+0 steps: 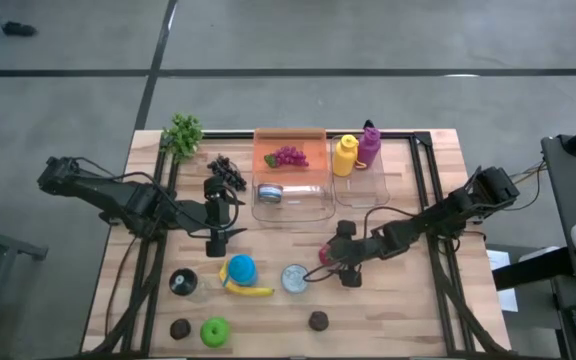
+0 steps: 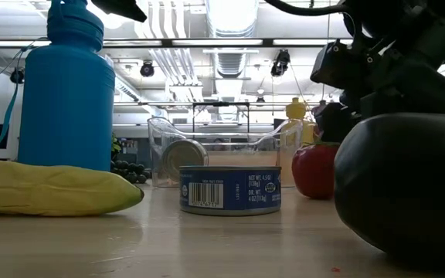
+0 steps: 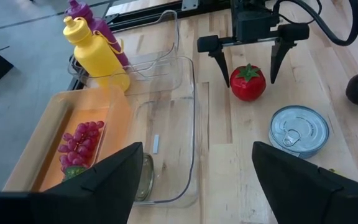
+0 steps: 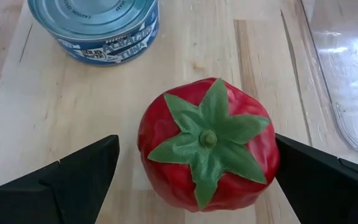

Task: Pick & Place Food Item
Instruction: Put the tomato into the orange bin

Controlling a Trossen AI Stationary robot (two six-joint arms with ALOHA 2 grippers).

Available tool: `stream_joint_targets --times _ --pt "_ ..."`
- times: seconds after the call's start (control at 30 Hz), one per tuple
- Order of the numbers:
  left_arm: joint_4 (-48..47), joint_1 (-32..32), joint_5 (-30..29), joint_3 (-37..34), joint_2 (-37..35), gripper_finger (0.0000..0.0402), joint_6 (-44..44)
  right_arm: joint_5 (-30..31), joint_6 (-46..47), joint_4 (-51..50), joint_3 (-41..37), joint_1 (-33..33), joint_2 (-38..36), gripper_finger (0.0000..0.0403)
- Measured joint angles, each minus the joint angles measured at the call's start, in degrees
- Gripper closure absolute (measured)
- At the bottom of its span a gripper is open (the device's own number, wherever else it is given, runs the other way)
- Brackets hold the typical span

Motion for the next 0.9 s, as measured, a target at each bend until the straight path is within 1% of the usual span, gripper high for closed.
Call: stream_joint_targets --times 0.27,0.4,0.6,0.67,0.77,0.9 --pt "0.0 0.0 0.0 0.0 0.0 0.0105 0.0 0.1 -0.2 0.0 0.0 -0.1 0.0 0.0009" --pt "0.0 0.0 0.0 0.0 0.0 0.0106 0.0 0.2 -0.3 0.1 0.0 -0.5 -0.1 0.0034" --pt "0.0 0.0 0.0 0.0 0.0 0.0099 0.0 0.1 -0.3 0.1 0.3 -0.7 -0.1 0.0084" --pt "0.0 0.0 0.0 0.0 0.0 0.0097 0.0 -0.7 -0.3 0.1 0.4 -0.7 -0.1 0.0097" --pt "0.0 0.0 0.0 0.0 0.0 0.0095 0.0 -0.9 0.0 0.3 0.4 -0.7 -0.1 0.0109" --pt "0.0 0.0 0.0 0.0 0.0 0.0094 0.0 -0.9 0.3 1.2 0.4 -0.7 -0.1 0.0112"
